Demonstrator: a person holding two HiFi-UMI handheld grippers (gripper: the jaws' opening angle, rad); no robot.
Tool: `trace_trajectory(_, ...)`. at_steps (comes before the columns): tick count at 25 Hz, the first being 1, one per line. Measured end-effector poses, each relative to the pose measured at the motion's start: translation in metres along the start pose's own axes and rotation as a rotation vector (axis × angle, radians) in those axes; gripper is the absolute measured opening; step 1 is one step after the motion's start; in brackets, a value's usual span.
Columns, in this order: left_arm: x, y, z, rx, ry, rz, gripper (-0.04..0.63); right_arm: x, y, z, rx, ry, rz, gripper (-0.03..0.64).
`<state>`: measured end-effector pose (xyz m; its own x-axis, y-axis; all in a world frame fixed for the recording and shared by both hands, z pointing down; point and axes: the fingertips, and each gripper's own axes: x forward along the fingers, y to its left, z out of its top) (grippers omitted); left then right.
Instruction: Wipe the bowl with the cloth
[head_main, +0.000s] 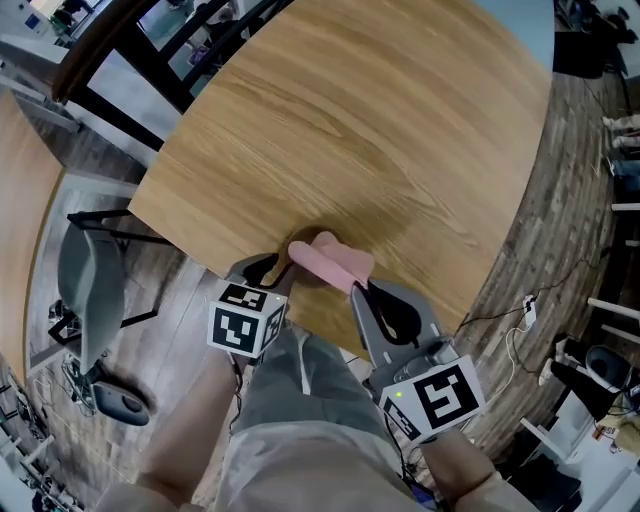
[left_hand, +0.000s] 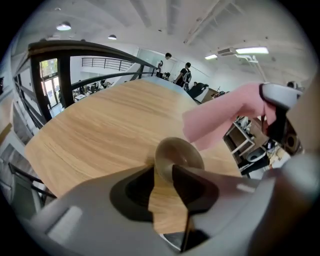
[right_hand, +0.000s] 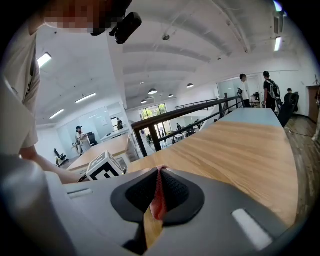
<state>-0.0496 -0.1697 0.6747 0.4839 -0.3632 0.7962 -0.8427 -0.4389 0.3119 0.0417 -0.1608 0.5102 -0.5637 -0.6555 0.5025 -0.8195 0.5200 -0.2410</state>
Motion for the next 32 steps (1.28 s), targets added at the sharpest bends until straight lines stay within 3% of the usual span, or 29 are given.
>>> trace_trajectory(8, 0.021, 0.005, -0.007, -0.059, 0.03, -0.007, 0.112, 0.009, -0.002, -0.023, 0.028, 0.046, 0.017, 0.014)
trace_trajectory(13, 0.028, 0.013, -0.003, -0.108, -0.001, 0.013, 0.029, 0.016, -0.004, -0.032, 0.038, 0.064, 0.026, 0.014)
trace_trajectory(17, 0.028, 0.012, 0.001, -0.139, -0.028, 0.013, 0.017, 0.015, -0.006, -0.034, 0.039, 0.067, 0.026, 0.014)
trace_trajectory(25, 0.012, 0.002, 0.022, -0.112, -0.096, 0.025, 0.014, 0.009, -0.005, -0.022, 0.016, 0.041, 0.024, 0.014)
trace_trajectory(32, -0.031, -0.025, 0.061, -0.044, -0.185, 0.011, 0.014, -0.004, 0.008, 0.005, -0.048, -0.002, 0.042, 0.014)
